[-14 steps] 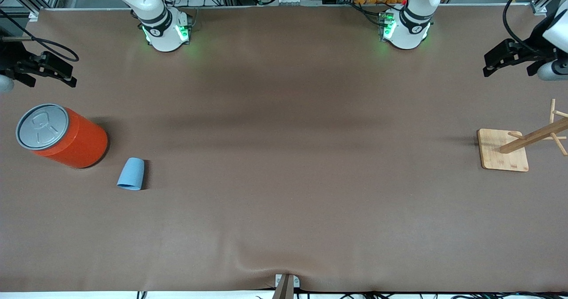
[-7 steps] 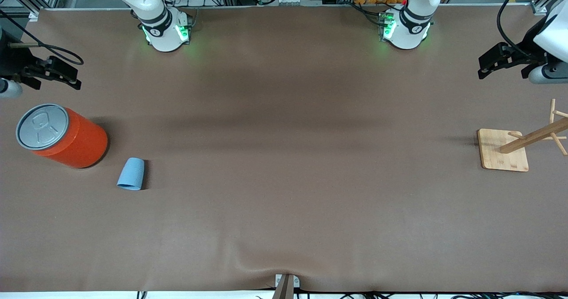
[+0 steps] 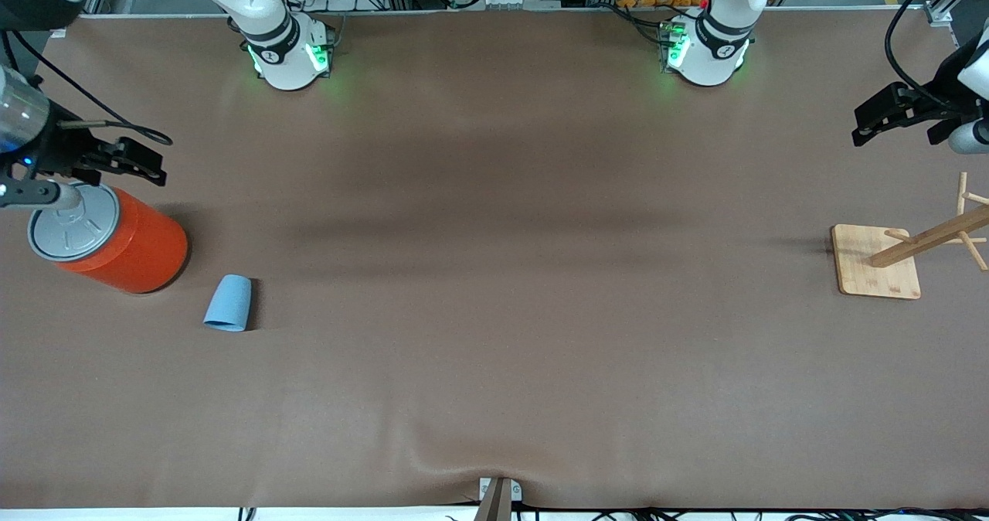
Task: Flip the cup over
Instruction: 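Lower the right gripper and grasp the blue cup by its rim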
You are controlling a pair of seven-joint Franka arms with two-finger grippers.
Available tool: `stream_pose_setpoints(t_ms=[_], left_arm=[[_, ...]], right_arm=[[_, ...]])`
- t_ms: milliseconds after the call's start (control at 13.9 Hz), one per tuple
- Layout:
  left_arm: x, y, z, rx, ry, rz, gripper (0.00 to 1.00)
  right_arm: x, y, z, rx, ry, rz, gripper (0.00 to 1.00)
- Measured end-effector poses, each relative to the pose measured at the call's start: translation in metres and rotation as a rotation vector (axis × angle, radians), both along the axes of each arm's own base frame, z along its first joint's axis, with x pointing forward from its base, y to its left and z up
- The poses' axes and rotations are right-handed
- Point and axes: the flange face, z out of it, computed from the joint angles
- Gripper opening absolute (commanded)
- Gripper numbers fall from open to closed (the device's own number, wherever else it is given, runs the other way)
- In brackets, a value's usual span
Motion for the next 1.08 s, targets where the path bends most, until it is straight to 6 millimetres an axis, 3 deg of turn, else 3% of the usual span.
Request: stream_pose_setpoints(t_ms=[288,432,791,1079], left_arm=[[0.0,-0.001,0.0,0.0,0.0,-0.002,1.0],[0.0,-0.001,0.0,0.0,-0.002,-0.002,1.0],[0.0,-0.007,0.002,0.0,-0.011,-0.021,1.0],[0.001,-0.014,0.002,-0.001,-0.017,-0.05,1.0]], right_arm=[[0.012,0.041,-0.027,-0.002,-0.005,0.068,1.0],[0.024,0.051,-0.057,-0.005,0.017,0.082,1.0],[0.067,0.051,-0.176,-0.023,0.095,0.072,1.0],[0.083,0.017,-0.236,-0.03,0.125,0.018,1.0]])
